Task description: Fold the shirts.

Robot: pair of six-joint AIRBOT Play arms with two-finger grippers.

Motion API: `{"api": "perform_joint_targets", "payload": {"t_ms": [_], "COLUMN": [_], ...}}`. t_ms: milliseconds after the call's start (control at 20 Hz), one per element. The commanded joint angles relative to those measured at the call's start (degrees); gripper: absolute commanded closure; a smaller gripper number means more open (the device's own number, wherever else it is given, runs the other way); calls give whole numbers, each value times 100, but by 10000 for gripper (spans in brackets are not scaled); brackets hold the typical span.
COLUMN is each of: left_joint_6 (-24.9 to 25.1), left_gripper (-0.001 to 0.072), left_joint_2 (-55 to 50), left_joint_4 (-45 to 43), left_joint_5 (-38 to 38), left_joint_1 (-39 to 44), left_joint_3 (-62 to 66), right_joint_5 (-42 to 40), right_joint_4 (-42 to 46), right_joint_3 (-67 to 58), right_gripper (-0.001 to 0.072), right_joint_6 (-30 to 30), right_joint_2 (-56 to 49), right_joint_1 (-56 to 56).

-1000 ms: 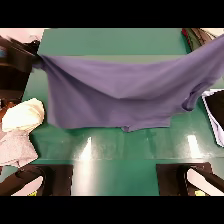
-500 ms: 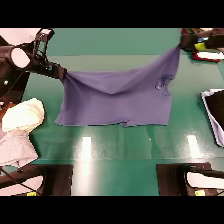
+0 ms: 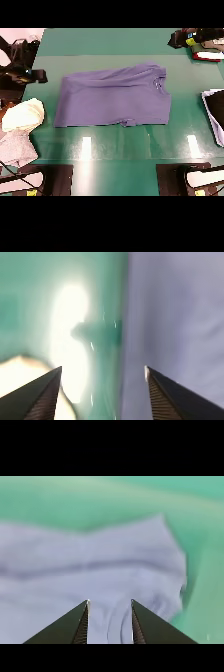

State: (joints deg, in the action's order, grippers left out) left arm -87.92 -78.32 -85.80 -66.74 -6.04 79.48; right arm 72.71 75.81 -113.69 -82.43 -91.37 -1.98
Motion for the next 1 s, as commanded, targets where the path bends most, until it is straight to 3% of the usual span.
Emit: {"api": "perform_joint_targets", "payload": {"t_ms": [0,100,350,850,900,950], "left_joint_6": [562,780,852,883,861,866], "left_gripper": [94,93,93,95,175,378], "left_joint_2": [197,573,1222,1215,1215,1215], "left_joint_4": [813,1266,1436,1993,1996,2024], "left_joint_5": [-949,-809,-247,442,485,533], "left_joint_1": [-516,-573,-573,-573,-573,-573], "left_joint_3": [-535,-1390,-3213,-4002,-4002,-4002], "right_joint_5": [1340,1663,1945,2221,2249,2277], "right_joint_4": [-269,-619,-1099,-1233,-1228,-1226], "right_joint_3": [-140,-140,-140,-140,-140,-140], "right_gripper": [408,408,408,408,408,408], "right_joint_6": [284,308,308,306,306,306], "right_joint_2": [-2,-2,4,4,4,7], "right_joint_1": [-4,-4,-4,-4,-4,-4]}}
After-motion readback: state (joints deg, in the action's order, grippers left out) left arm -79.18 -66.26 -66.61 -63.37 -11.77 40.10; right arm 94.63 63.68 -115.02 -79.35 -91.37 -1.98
